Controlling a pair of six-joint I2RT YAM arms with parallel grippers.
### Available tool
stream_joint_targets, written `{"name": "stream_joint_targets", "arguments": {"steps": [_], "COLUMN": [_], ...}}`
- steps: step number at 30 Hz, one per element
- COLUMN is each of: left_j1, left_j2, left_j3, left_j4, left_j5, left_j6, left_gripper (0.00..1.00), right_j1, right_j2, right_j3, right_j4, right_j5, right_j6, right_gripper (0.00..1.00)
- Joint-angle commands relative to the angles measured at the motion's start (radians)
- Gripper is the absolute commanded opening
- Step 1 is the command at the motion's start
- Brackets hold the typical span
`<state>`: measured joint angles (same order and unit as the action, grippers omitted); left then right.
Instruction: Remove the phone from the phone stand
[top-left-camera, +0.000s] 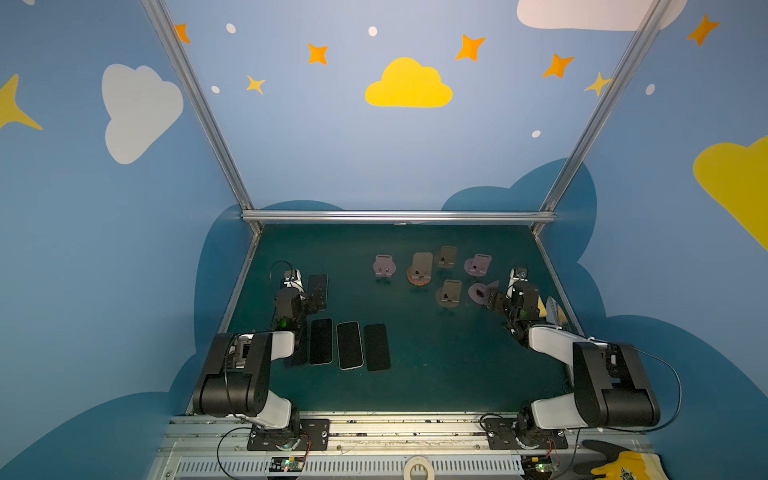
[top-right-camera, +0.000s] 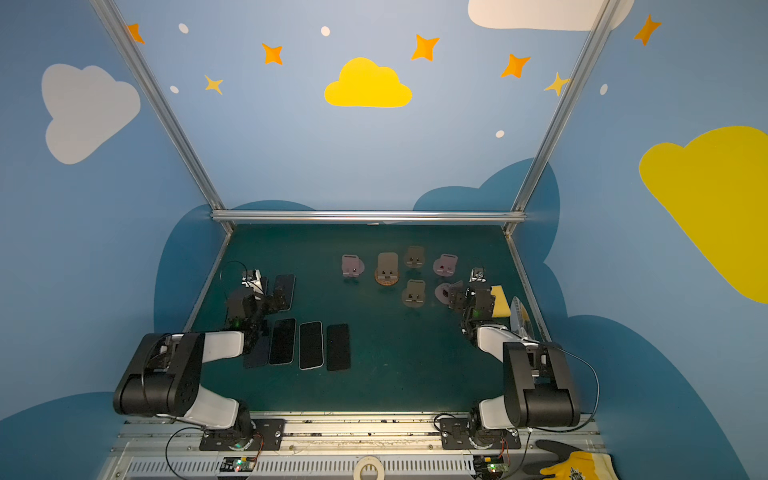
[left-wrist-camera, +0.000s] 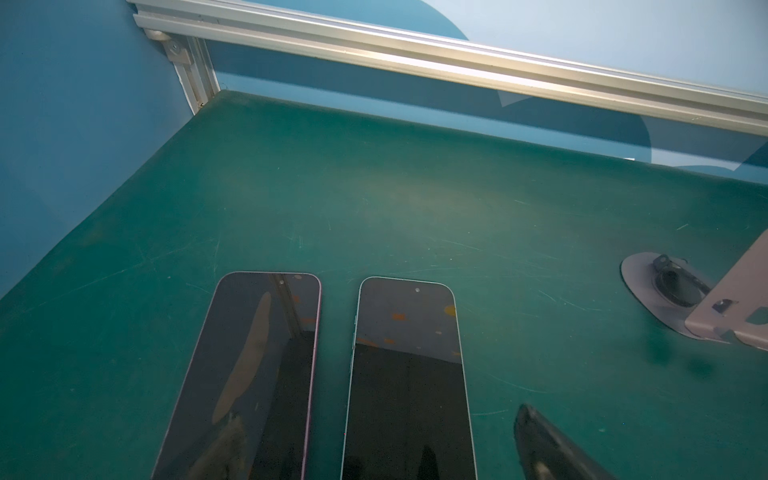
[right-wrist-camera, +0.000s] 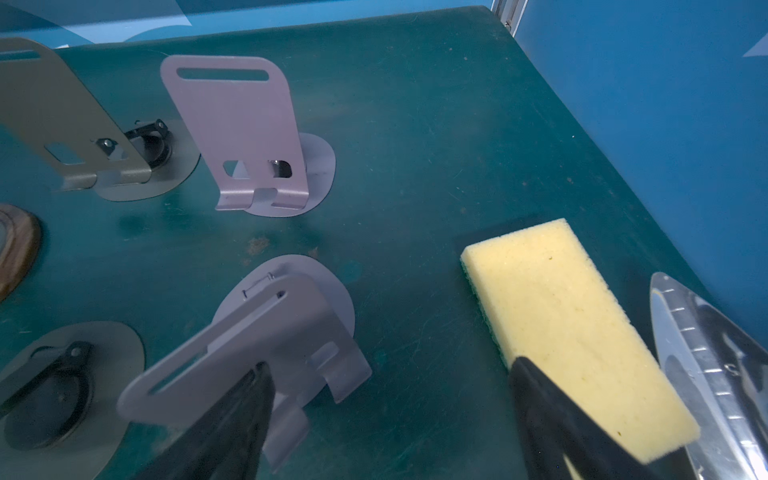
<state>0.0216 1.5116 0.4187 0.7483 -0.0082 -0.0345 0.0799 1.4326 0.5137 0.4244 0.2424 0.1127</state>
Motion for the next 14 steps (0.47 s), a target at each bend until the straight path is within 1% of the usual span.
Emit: {"name": "stream_joint_targets", "arguments": {"steps": [1, 4, 6, 9, 14], "left_j1": [0.002, 0.003, 0.002, 0.003, 0.002], "left_j2": [0.009, 0.009, 0.009, 0.007, 0.009], "left_j3": [0.002, 0.002, 0.003, 0.003, 0.002], "left_j4": [-0.007, -0.007, -0.008, -0.009, -0.009], "left_j5": [0.008, 0.009, 0.01, 0.01, 0.01], "left_j6": [0.001, 0.001, 0.001, 0.001, 0.001], "left_gripper": [1.0, 1.0, 1.0, 1.0, 1.0], "right_j1": [-0.004, -0.002, 0.005, -0.008, -0.009], "right_j2": [0.009, 0.01, 0.018, 0.022, 0.02], "right_j3": [0.02, 0.022, 0.033, 0.042, 0.037], "right_j4": [-0.015, -0.014, -0.019, -0.03, -0.028], "right_j5": [-0.004, -0.009, -0.086, -0.12, -0.119], "right_j6": [0.007, 0.002, -0.05, -0.051, -0.05], "right_gripper": [0.89, 0.89, 0.89, 0.89, 0.89]}}
